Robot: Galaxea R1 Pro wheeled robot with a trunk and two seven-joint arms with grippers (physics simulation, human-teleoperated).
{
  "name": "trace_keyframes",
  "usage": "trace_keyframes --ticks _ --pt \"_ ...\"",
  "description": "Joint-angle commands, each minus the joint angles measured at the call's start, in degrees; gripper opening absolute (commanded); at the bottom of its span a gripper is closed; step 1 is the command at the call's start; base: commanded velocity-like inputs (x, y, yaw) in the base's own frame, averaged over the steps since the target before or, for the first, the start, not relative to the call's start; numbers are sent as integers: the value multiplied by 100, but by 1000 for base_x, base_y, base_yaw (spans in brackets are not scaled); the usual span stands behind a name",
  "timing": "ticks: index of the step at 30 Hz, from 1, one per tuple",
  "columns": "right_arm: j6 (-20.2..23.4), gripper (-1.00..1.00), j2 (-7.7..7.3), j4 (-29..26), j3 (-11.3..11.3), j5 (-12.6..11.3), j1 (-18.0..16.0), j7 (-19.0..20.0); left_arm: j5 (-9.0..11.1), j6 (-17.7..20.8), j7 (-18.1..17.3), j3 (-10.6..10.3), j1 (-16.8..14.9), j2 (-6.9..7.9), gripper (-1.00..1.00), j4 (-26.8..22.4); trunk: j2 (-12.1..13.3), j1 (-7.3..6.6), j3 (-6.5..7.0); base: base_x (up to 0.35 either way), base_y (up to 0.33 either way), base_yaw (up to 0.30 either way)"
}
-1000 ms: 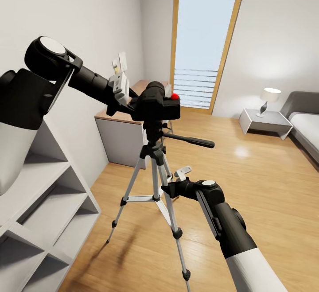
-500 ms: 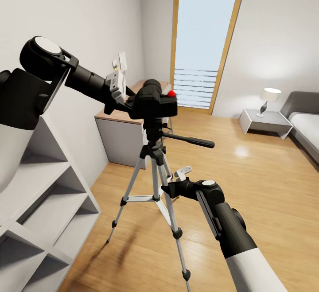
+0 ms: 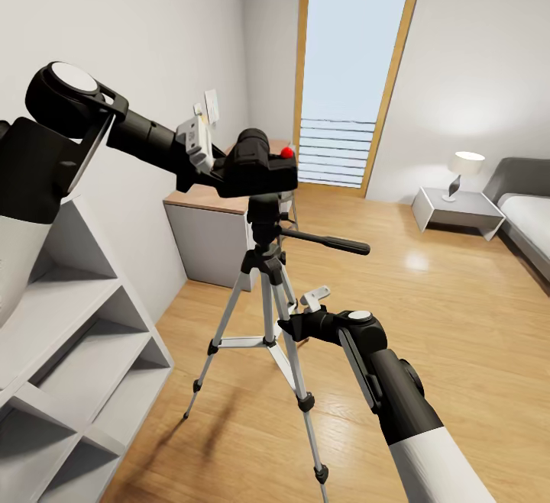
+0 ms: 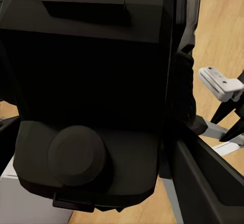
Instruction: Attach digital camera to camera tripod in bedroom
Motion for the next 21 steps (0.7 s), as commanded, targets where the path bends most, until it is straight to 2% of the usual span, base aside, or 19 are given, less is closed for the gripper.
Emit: trace_keyframes --ticks 1,21 --pt "-60 -100 2 -2 -9 299 -6 36 -38 45 -20 -1 -9 -3 -100 -6 -12 4 -12 0 0 0" --pt "-57 -100 2 -2 -9 299 -6 36 -46 22 33 27 -9 -71 -100 -6 -12 4 -12 0 0 0"
